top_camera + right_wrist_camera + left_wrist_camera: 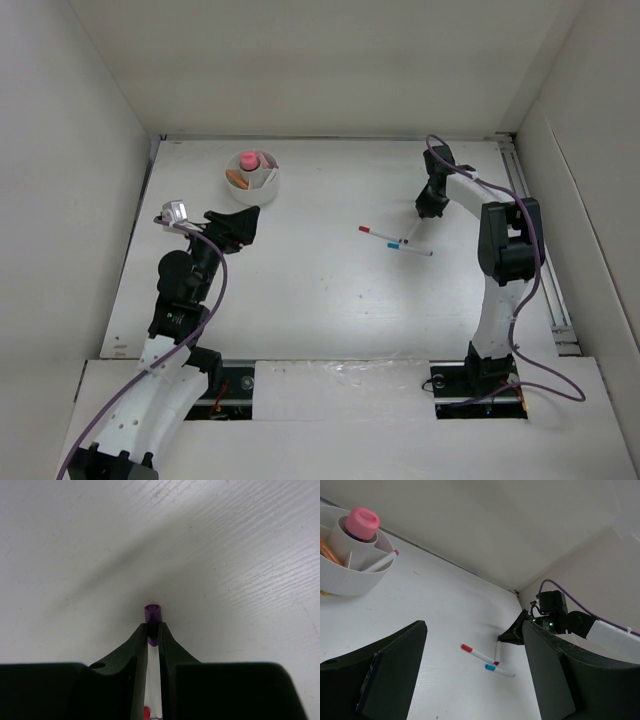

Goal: Sort the stationery into containers
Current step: Pick up the pen from the center of the board, then place the pen in the storage box.

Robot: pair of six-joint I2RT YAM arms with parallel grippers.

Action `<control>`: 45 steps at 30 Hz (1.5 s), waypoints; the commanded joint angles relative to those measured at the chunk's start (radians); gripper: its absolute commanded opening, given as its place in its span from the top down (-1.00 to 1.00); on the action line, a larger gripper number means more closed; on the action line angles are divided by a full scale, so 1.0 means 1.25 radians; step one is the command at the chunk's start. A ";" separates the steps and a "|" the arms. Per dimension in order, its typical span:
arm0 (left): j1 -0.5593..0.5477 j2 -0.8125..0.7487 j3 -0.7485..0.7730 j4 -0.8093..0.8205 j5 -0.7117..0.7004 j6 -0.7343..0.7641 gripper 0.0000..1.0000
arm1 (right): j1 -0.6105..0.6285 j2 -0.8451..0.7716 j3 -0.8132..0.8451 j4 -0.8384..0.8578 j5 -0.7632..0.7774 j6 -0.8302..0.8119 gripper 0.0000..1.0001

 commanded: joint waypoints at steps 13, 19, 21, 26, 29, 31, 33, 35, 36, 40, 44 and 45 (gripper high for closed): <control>-0.004 0.000 -0.008 0.046 0.010 0.012 -0.48 | 0.014 -0.210 -0.038 0.069 0.108 0.034 1.00; -0.004 0.000 -0.016 0.054 0.018 0.012 -0.48 | 0.099 -0.287 -0.048 0.139 0.080 0.034 1.00; -0.004 0.000 -0.016 0.061 0.018 0.012 -0.48 | 0.153 -0.287 -0.006 0.166 0.080 0.042 1.00; -0.004 0.008 -0.031 0.077 0.026 0.012 -0.48 | 0.266 -0.225 0.118 0.236 0.106 0.051 1.00; -0.004 0.008 -0.031 0.077 0.018 0.012 -0.48 | 0.331 -0.149 0.221 0.266 0.146 0.051 1.00; -0.004 0.008 -0.024 0.066 0.002 0.012 -0.48 | 0.374 -0.085 0.294 0.293 0.188 0.051 1.00; -0.004 0.008 -0.035 0.055 -0.017 0.012 -0.48 | 0.397 -0.040 0.344 0.307 0.220 0.051 1.00; -0.004 -0.018 -0.042 0.055 -0.032 0.012 -0.48 | 0.428 0.030 0.423 0.322 0.243 0.051 1.00; -0.004 -0.027 -0.042 0.055 -0.054 0.012 -0.48 | 0.437 0.055 0.454 0.322 0.256 0.051 1.00; -0.004 -0.078 -0.069 0.047 -0.093 -0.011 -0.48 | 0.467 0.154 0.578 0.330 0.313 0.022 1.00; -0.004 -0.101 -0.088 0.065 -0.103 -0.011 -0.48 | 0.498 0.217 0.653 0.378 0.372 -0.037 1.00; -0.004 -0.101 -0.088 0.065 -0.103 -0.011 -0.48 | 0.505 0.235 0.663 0.378 0.372 -0.045 1.00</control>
